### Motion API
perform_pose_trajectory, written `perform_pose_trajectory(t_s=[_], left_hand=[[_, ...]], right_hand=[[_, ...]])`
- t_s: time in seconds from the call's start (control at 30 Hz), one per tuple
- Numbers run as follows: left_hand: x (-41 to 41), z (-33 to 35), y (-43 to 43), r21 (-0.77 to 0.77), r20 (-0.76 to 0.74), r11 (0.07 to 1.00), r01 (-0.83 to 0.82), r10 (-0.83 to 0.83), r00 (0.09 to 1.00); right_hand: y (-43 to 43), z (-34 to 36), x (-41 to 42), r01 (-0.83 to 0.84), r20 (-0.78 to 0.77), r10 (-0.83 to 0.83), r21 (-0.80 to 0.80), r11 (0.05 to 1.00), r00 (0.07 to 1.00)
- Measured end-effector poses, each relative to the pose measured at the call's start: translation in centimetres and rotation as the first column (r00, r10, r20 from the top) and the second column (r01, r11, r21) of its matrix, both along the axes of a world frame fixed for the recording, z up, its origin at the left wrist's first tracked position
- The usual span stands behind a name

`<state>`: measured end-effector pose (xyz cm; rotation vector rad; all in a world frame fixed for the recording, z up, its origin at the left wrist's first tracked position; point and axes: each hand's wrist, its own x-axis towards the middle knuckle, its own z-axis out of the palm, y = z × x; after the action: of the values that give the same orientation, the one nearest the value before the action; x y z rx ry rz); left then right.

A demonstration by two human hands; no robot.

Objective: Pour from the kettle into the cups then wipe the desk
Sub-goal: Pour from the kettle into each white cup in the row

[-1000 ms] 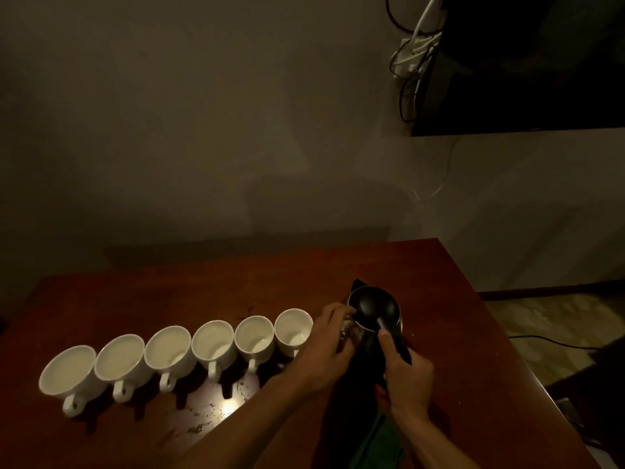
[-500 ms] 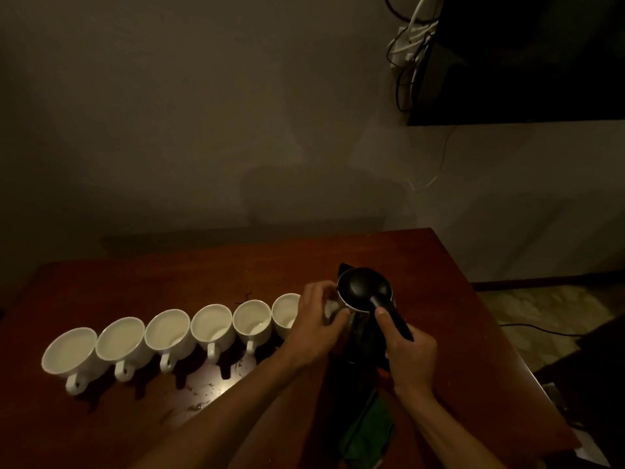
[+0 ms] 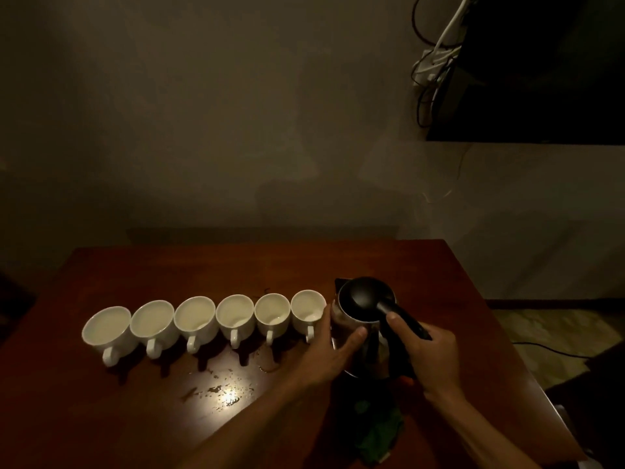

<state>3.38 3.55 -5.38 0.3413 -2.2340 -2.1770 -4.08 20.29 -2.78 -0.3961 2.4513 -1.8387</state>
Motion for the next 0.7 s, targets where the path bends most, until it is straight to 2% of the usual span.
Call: perform_pose_trajectory(t_s=[0.27, 0.47, 0.7], left_hand=[[-0.3, -3.2, 0.7, 0.129, 0.032, 0.984, -0.118, 0.115, 0.993], [-1.0, -3.6, 1.2, 0.225, 0.109, 0.96, -0.167, 0.146, 0.983], [-1.4, -3.7, 1.6, 0.263, 0.14, 0.948, -0.181, 0.148, 0.979]], right_hand=[[-0.8, -0.9, -0.9, -0.046, 0.036, 0.045, 0.054, 0.997, 0.998], [-1.2, -1.0, -2.0, -0.062, 0.023, 0.06, 0.121, 0.991, 0.998], [-1.3, -0.5, -2.6, -0.065, 0.016, 0.063, 0.193, 0.979, 0.998]])
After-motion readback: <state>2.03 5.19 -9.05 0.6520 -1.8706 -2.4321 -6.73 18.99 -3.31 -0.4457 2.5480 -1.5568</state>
